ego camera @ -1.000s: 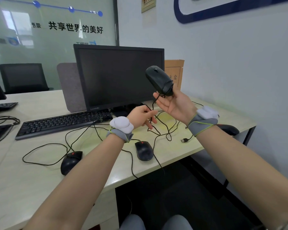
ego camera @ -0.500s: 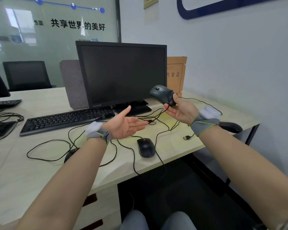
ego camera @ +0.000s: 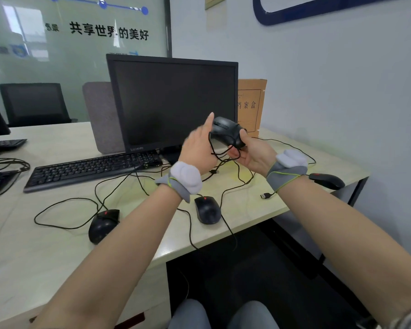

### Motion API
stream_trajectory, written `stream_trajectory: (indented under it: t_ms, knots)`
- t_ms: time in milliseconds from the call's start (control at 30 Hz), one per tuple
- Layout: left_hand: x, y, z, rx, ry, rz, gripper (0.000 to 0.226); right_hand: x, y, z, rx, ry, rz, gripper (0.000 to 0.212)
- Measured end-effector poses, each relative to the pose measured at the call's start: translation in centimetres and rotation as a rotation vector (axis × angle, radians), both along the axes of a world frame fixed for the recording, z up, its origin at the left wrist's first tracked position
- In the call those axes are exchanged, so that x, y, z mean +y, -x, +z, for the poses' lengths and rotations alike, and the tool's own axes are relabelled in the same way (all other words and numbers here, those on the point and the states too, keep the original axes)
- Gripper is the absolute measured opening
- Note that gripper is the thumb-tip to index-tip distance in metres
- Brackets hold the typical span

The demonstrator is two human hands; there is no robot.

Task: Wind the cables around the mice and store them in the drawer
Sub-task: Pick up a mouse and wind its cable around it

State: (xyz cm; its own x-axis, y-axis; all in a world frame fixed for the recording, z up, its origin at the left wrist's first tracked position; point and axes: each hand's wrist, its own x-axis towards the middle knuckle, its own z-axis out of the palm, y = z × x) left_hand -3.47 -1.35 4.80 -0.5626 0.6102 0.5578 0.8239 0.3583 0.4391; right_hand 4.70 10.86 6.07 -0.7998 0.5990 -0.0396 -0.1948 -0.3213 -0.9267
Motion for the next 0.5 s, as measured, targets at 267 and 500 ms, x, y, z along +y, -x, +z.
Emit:
stream_trajectory:
  t_ms: [267,500]
  knots:
    - [-3.2,0.9,-1.9,-0.591,0.678,-0.385,0.060,1.2,-0.6,0.1,0.001,0.072,-0.055,0.017]
    - [-2.4,0.2,0.2,-1.183,-0.514,-0.382,0.038,0.7,-0.2,0.0,0.009,-0.004,-0.056,0.017]
